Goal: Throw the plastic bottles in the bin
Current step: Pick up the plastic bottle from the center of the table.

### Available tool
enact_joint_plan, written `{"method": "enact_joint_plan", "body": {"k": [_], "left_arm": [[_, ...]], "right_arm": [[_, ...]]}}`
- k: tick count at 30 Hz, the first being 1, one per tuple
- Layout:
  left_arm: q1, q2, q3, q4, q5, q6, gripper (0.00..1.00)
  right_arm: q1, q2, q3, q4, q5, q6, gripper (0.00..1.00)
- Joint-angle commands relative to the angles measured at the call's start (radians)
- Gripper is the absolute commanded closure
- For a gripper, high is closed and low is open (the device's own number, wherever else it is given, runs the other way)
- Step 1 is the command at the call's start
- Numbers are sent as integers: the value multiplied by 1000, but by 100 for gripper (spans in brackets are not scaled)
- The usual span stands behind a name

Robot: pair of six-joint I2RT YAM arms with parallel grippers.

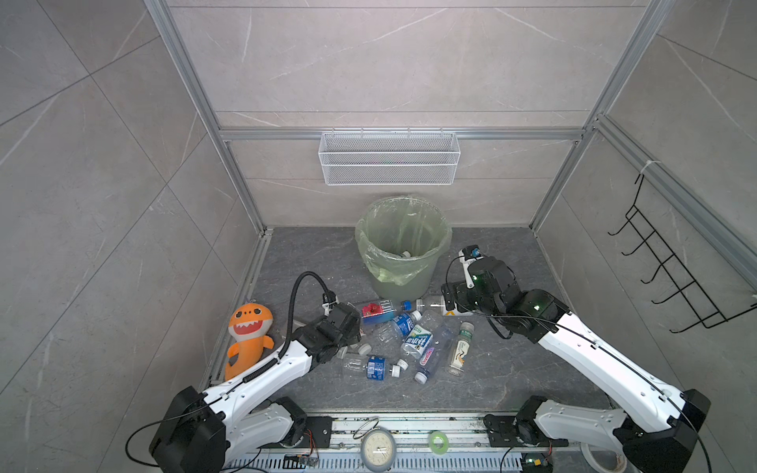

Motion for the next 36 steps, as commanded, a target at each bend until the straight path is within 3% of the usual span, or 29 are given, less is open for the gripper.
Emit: {"method": "enact_joint_plan", "body": {"k": [1,13,25,36], "left_arm": [[3,40,44,58,15,-65,30],[3,187,81,56,34,-110,32],[2,278,52,110,22,-117,33],[10,399,125,70,-39,-69,41]], "right_arm": [[4,-20,-28,-6,-23,22,1],[5,16,56,-111,37,178,1],[14,160,498,-560,96,553,0],[30,211,560,-572,40,572,0]]}}
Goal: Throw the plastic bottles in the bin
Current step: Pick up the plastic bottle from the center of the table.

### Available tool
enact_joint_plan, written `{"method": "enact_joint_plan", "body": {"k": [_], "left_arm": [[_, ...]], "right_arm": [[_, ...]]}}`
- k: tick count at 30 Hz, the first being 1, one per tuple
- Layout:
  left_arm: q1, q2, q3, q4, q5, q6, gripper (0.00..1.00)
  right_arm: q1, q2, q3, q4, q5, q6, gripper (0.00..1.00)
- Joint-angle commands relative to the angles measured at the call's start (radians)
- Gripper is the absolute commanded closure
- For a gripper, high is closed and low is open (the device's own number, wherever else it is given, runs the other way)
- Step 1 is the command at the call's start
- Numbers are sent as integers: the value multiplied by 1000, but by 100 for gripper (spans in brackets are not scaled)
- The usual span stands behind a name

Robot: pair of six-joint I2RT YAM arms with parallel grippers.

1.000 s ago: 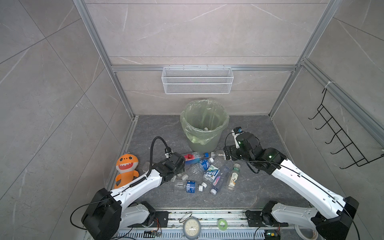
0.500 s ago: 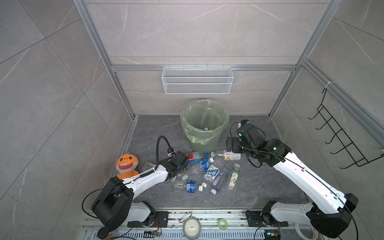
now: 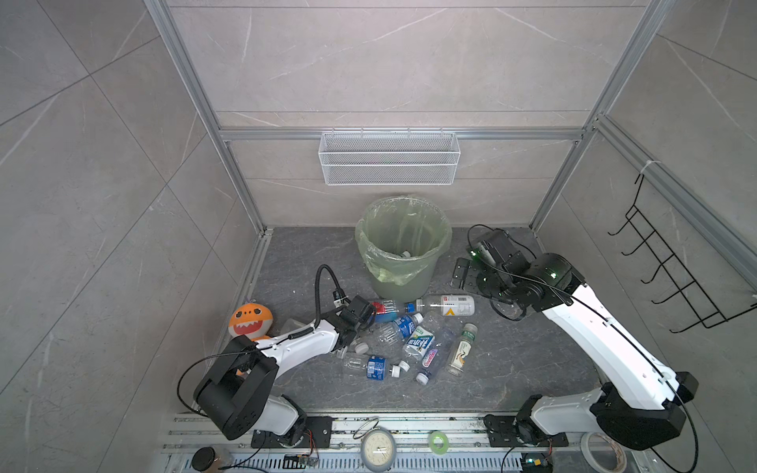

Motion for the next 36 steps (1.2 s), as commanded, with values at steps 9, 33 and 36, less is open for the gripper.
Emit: {"method": "enact_joint_plan", "body": {"k": [9,33,36], "left_arm": [[40,131,29,-16,-50,63,42],[128,204,23,34,17,86,60],[140,227,40,27,34,102,59]], "right_arm": [[2,82,61,-11,-39,-29,0],[-8,-18,-215,244,-36,-153,0],[-8,-28,-262,258,-31,-158,0]]}}
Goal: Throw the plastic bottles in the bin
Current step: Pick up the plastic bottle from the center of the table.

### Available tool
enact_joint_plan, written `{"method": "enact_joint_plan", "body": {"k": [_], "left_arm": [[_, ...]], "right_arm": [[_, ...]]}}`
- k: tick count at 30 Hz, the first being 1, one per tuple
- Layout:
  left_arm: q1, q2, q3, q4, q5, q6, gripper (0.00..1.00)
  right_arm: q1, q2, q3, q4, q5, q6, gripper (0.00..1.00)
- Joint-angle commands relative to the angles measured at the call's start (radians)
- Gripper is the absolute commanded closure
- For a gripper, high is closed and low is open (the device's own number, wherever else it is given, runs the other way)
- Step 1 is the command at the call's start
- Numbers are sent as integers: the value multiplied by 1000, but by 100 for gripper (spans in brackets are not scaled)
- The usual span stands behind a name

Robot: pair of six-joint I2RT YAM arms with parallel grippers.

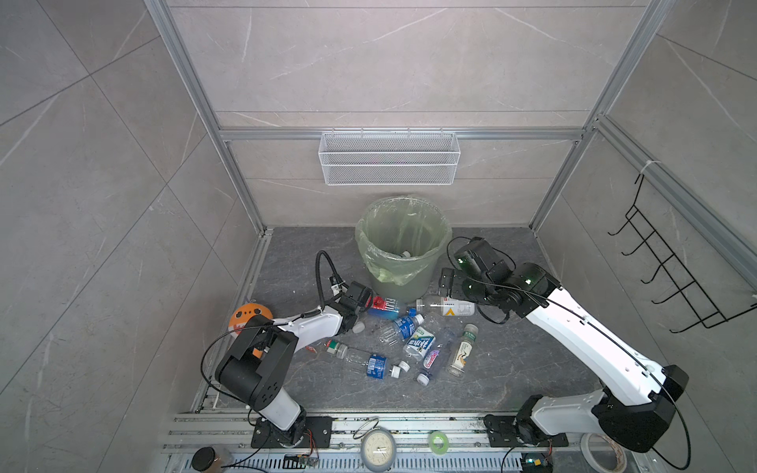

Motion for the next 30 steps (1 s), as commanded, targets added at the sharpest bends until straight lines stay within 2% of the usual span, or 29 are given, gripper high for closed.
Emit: {"method": "enact_joint_plan", "body": {"k": [1,7,17,19,23,25,30], "left_arm": [[30,97,-17,-158,87,33,57],[43,143,-25,-142,96,46,49],[49,112,-52,-121,92,59,24],[50,114,-51,-116,92,62,22],[52,114,-50,-100,87,76,26],[58,118,-43,-100,87,84,37],[66,103,-36,-98,83,112,55]], "right_arm": [[-6,-15,-49,30,32,-24,1],[-7,-56,-129,52,26,-30,0],[-7,-106,-179,66,8,-44,0],[-7,-109,-181,66,3,-46,0],[-7,-121,-185,67,2,-46,0],[-7,-125,-187,63,2,-44,0],[-6,-132,-204,61,-6,-39,1]]}}
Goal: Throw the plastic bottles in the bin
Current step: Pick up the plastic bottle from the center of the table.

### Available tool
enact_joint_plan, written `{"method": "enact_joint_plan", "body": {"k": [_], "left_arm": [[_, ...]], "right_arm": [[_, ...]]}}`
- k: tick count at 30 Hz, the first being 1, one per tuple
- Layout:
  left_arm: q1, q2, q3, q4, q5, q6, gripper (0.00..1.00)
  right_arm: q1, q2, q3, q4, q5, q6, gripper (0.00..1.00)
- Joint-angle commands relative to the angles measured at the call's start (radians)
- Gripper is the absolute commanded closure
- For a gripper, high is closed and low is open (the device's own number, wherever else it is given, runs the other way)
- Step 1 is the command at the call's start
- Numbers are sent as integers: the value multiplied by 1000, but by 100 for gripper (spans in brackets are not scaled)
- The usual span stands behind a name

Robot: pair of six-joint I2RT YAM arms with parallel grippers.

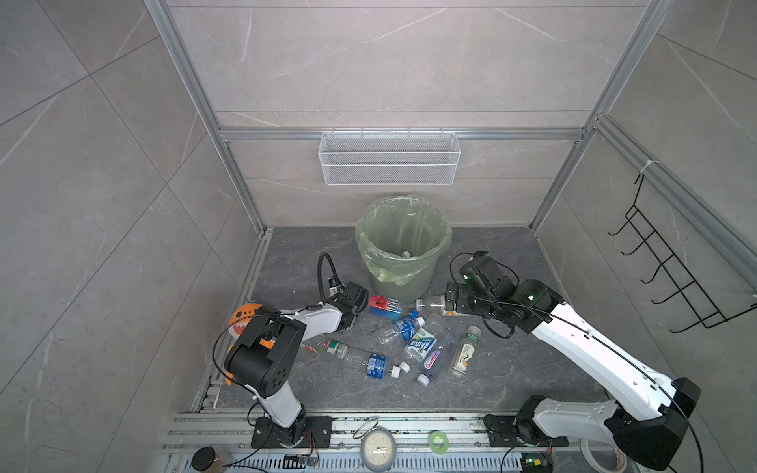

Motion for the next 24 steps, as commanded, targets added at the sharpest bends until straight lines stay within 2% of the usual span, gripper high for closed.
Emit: {"method": "enact_joint_plan", "body": {"k": [1,5,11,17,24], "left_arm": [[13,19,-27,-98,70,19,59],[13,-52,-35,-115,47,58,65],[12,-282,-79,-121,25,154,68],[13,-493,-126,-124,95,230,68],[12,-730,-258,-47,206,275,66]], "right_arm": [[-3,-25,-23,-1,-5,-4,0],[-3,-61,-59,16,-14,-34,1],[-3,-178,-193,126,-21,-129,1],[-3,-266,-304,207,0,-179,0],[-3,-297,-370,256,5,-203,0]]}}
